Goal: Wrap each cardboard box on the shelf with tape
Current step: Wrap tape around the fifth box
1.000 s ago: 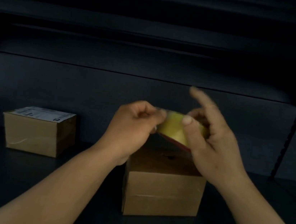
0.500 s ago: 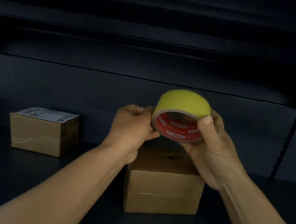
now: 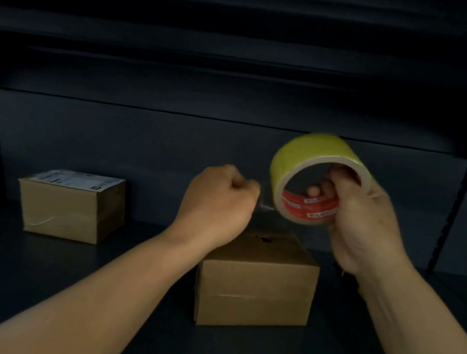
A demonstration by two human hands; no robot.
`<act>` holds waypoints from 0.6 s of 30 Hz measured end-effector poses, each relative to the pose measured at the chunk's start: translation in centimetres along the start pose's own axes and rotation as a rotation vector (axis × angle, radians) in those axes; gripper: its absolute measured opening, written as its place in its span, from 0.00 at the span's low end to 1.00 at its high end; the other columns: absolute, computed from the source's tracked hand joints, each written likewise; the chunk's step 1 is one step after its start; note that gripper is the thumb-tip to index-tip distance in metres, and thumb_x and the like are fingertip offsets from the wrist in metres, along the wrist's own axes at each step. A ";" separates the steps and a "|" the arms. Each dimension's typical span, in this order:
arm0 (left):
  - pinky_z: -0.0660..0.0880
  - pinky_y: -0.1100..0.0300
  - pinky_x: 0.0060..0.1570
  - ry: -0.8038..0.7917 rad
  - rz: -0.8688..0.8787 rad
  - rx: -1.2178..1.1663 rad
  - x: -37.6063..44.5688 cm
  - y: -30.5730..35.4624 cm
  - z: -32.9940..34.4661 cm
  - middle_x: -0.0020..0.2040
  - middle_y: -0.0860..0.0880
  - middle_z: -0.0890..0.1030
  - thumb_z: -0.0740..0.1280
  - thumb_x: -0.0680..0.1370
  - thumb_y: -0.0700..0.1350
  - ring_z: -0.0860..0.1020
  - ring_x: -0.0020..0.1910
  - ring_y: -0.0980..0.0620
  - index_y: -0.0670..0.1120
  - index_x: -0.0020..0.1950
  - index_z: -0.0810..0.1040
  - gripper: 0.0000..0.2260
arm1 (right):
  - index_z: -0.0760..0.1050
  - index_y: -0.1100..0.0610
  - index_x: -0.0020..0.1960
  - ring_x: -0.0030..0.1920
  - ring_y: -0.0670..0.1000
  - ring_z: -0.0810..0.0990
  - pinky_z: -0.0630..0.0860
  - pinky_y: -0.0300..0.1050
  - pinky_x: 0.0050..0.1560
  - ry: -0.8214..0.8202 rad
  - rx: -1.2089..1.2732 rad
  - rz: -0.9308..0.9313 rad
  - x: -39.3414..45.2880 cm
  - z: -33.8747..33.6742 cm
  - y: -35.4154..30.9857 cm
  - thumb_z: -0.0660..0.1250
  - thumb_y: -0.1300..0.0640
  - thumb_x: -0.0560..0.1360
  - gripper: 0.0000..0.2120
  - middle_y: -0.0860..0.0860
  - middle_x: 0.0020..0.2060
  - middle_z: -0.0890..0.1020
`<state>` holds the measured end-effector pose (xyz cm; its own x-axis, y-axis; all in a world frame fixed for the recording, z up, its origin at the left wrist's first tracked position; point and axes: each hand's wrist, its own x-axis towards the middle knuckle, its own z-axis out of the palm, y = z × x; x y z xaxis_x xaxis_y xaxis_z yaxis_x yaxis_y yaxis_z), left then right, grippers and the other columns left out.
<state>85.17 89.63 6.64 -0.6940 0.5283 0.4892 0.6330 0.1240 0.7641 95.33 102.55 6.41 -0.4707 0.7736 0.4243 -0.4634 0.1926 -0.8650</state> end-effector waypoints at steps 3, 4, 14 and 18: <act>0.65 0.59 0.32 0.014 0.020 0.131 0.2 -0.5 -0.6 0.34 0.51 0.75 0.62 0.79 0.47 0.75 0.36 0.54 0.48 0.37 0.73 0.11 | 0.79 0.45 0.34 0.39 0.45 0.80 0.77 0.45 0.43 0.086 -0.153 -0.097 0.6 -1.7 -0.8 0.65 0.62 0.76 0.16 0.42 0.32 0.82; 0.66 0.59 0.32 -0.014 0.011 0.163 0.1 -0.6 -0.7 0.34 0.51 0.75 0.62 0.79 0.48 0.75 0.36 0.54 0.48 0.36 0.74 0.11 | 0.79 0.45 0.35 0.40 0.46 0.81 0.78 0.44 0.43 0.082 -0.199 -0.102 0.9 -2.1 -0.9 0.67 0.62 0.75 0.15 0.42 0.33 0.82; 0.66 0.60 0.33 -0.207 -0.115 0.259 0.6 -1.8 -0.3 0.32 0.50 0.72 0.64 0.77 0.48 0.72 0.33 0.53 0.46 0.34 0.70 0.14 | 0.78 0.46 0.37 0.39 0.39 0.76 0.71 0.29 0.31 0.007 -0.572 -0.150 1.9 -3.8 -0.9 0.70 0.65 0.72 0.13 0.41 0.39 0.80; 0.67 0.59 0.36 -0.255 -0.155 0.282 1.0 -2.6 -0.4 0.33 0.49 0.72 0.65 0.77 0.49 0.73 0.35 0.51 0.45 0.35 0.71 0.12 | 0.78 0.44 0.38 0.40 0.38 0.77 0.72 0.30 0.35 -0.090 -0.634 -0.153 1.9 -3.6 -0.5 0.70 0.64 0.71 0.14 0.39 0.39 0.80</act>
<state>82.65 89.53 5.29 -0.7038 0.6722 0.2301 0.6212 0.4250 0.6584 97.37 106.06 6.72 -0.5081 0.6612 0.5520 -0.0110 0.6358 -0.7718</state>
